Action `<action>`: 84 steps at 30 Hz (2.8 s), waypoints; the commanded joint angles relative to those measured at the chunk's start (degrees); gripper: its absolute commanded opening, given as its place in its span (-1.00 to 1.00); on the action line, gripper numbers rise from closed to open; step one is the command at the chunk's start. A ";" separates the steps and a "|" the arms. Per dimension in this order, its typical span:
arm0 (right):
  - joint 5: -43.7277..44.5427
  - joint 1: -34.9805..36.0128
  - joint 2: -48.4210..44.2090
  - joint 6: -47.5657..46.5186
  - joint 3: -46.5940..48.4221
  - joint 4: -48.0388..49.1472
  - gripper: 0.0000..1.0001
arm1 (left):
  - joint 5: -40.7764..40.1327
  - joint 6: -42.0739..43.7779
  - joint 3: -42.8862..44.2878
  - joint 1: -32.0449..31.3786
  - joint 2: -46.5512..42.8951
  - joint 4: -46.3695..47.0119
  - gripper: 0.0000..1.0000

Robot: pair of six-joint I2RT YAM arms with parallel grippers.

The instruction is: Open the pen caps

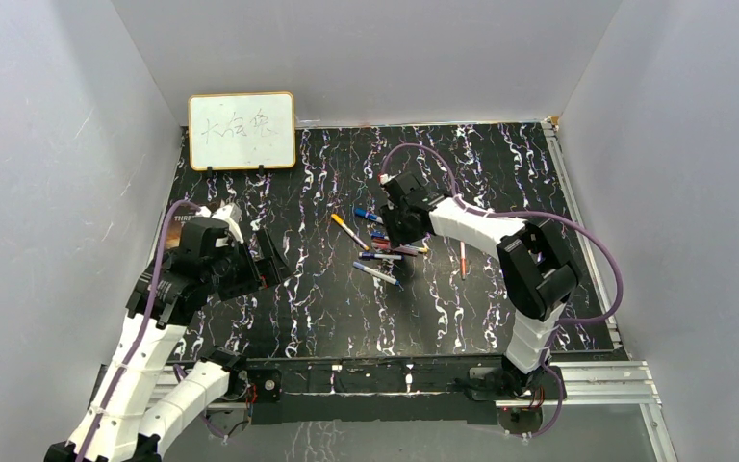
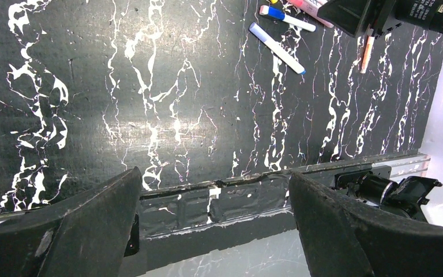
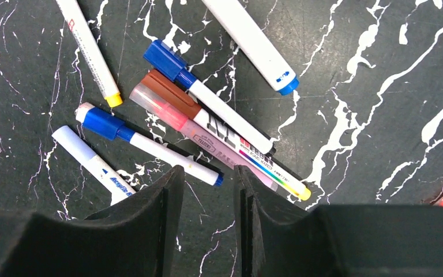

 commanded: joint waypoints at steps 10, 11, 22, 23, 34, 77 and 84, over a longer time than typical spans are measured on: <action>1.41 1.03 3.22 -0.64 0.45 4.73 -0.30 | 2.19 0.66 -2.15 0.25 0.51 0.80 0.97; 1.58 1.18 3.55 -0.58 0.46 4.77 -0.30 | 2.18 0.67 -2.15 0.24 0.51 0.71 0.97; 4.79 3.30 3.62 -0.40 -2.38 4.83 -0.45 | 3.60 -0.30 -3.49 0.25 1.54 2.99 0.97; 5.17 3.71 3.48 -0.25 -2.95 4.97 -0.46 | 3.73 -0.32 -3.54 0.28 1.62 3.31 0.97; 8.59 7.44 2.66 0.80 -6.85 4.94 -0.43 | 5.57 -1.10 -4.56 0.22 0.94 5.31 0.97; -5.48 4.77 -17.23 5.09 -6.06 4.57 -0.88 | 17.02 -14.04 -18.79 0.22 -3.99 26.10 0.97; -2.85 3.63 -5.84 3.58 -2.96 6.46 -0.86 | 15.43 -14.09 -18.37 0.19 -3.21 26.60 0.97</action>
